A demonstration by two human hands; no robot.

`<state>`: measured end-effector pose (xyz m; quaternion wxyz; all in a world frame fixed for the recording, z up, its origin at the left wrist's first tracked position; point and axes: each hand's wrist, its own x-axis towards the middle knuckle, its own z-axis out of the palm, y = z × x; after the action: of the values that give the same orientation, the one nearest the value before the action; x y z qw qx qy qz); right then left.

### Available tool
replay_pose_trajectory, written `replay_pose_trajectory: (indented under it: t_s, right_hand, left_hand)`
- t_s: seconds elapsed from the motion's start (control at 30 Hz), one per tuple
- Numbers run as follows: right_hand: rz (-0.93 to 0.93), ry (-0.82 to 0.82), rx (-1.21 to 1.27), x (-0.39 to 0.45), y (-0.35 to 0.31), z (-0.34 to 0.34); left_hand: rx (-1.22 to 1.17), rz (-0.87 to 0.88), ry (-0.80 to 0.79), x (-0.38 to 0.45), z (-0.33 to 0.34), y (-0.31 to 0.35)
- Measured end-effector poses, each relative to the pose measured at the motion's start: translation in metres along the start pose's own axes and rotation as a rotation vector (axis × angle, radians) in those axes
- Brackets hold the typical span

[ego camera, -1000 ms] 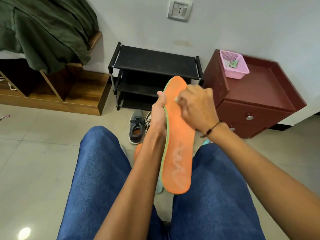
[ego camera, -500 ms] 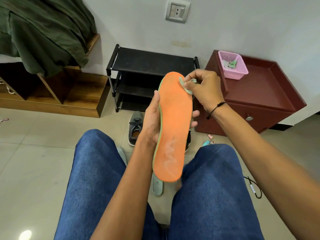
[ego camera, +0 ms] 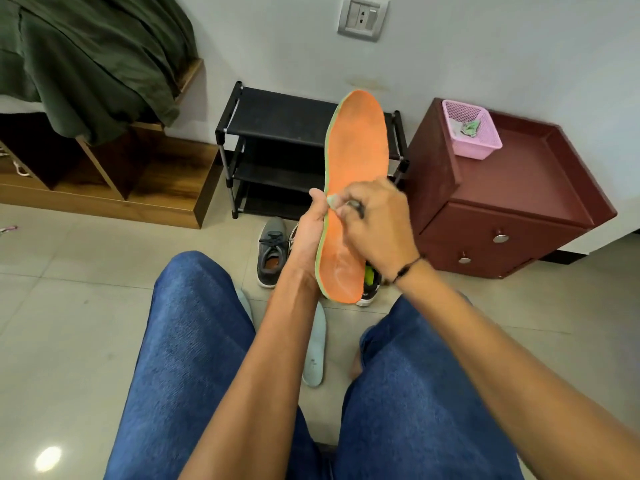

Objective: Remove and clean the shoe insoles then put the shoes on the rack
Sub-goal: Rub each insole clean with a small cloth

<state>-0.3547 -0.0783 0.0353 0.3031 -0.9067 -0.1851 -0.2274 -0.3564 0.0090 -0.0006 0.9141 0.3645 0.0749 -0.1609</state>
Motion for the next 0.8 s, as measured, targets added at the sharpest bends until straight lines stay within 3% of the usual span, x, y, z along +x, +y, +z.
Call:
replay_pose_trajectory:
  t_s: [0.13, 0.23, 0.33, 0.47, 0.67, 0.8]
  right_hand:
    - [0.007, -0.157, 0.143, -0.034, -0.018, -0.007]
    - [0.130, -0.244, 0.205, -0.016, -0.008, -0.029]
    - [0.099, -0.112, 0.103, 0.020, 0.002, -0.040]
    - [-0.038, -0.199, -0.199, 0.029, 0.002, -0.017]
    - [0.008, -0.184, 0.091, -0.031, -0.020, -0.007]
    - [0.107, -0.479, 0.243, -0.033, -0.018, -0.033]
  left_hand:
    - [-0.097, -0.054, -0.136, -0.001, -0.006, -0.001]
    - [-0.081, -0.046, -0.098, -0.001, -0.001, -0.003]
    - [0.034, 0.024, -0.003, 0.004, 0.001, -0.003]
    - [-0.078, -0.003, 0.027, 0.003, 0.002, -0.002]
    - [-0.133, -0.053, -0.046, -0.001, -0.002, -0.006]
    - [-0.068, -0.068, -0.100, -0.001, -0.001, -0.008]
